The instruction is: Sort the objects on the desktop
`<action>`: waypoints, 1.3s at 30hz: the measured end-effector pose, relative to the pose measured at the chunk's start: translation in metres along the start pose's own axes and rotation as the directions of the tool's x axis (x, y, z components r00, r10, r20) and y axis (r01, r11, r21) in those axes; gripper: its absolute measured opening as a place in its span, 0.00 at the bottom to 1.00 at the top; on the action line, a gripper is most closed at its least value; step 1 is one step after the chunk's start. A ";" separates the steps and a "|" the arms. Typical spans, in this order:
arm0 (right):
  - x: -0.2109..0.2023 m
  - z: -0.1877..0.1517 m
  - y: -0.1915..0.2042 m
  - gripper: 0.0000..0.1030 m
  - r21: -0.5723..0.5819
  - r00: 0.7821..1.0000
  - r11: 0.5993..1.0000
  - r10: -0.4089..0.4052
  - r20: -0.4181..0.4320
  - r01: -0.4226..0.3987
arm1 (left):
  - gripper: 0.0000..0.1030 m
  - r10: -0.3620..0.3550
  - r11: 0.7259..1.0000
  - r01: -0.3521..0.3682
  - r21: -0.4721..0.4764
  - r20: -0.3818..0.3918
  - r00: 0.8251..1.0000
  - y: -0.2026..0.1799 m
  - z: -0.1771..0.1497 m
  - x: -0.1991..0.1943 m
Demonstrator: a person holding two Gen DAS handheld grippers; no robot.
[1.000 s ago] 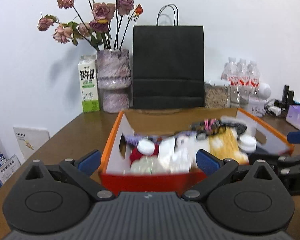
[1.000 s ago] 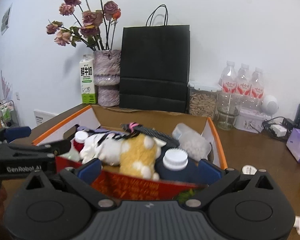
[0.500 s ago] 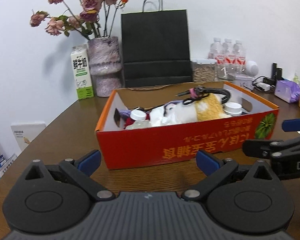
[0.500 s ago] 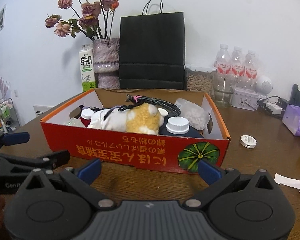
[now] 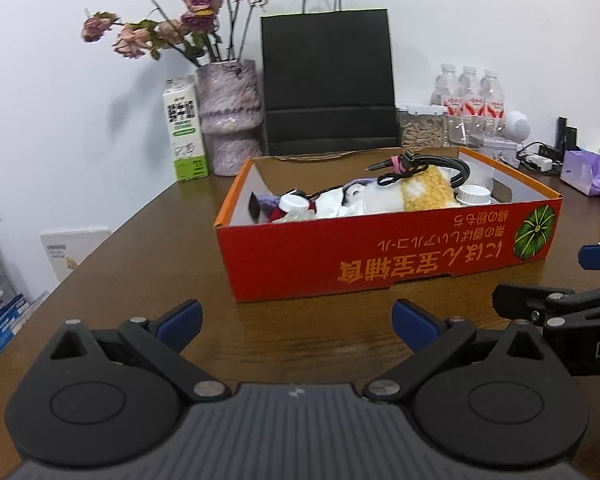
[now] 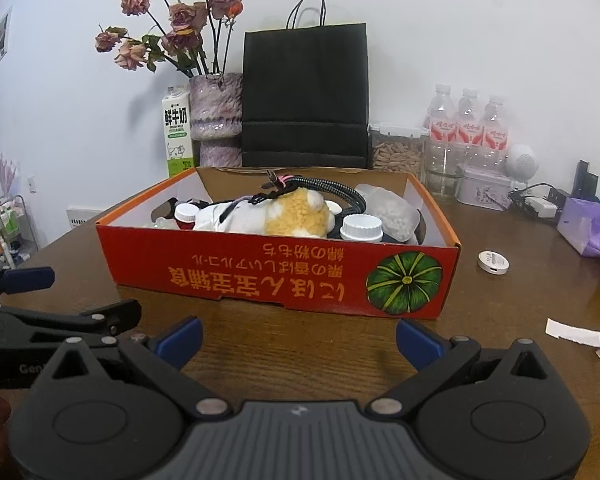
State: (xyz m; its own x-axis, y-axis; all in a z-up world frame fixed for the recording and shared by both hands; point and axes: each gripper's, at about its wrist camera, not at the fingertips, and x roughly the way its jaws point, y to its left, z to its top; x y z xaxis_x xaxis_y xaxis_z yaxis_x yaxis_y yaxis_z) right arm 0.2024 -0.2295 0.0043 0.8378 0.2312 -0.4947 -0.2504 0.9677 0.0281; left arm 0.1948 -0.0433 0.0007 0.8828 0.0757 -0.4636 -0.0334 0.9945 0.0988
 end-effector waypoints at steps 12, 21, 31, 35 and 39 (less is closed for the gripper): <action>-0.042 0.004 0.012 1.00 0.021 1.000 1.000 -0.010 -0.013 0.010 | 1.00 0.034 0.999 -0.034 -0.001 -0.012 0.999 0.004 0.006 -0.044; -0.059 0.009 0.016 1.00 0.017 0.999 1.000 -0.020 -0.024 0.020 | 1.00 0.037 0.999 -0.037 -0.004 -0.038 0.999 0.006 0.012 -0.058; -0.067 0.010 0.016 1.00 0.026 0.999 0.999 -0.028 -0.037 0.029 | 1.00 0.033 0.999 -0.033 0.002 -0.055 0.998 0.005 0.015 -0.062; -0.067 0.010 0.016 1.00 0.026 0.999 0.999 -0.029 -0.039 0.030 | 1.00 0.034 0.999 -0.034 0.003 -0.059 0.998 0.004 0.015 -0.063; -0.068 0.010 0.016 1.00 0.025 0.999 0.999 -0.030 -0.038 0.031 | 1.00 0.034 0.999 -0.034 0.002 -0.058 0.998 0.004 0.015 -0.064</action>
State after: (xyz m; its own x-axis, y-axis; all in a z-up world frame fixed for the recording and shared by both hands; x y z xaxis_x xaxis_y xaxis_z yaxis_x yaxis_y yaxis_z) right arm 0.1462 -0.2291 0.0476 0.8258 0.1984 -0.5279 -0.2126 0.9765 0.0346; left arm 0.1454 -0.0449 0.0438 0.8526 0.1131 -0.5101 -0.0619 0.9913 0.1164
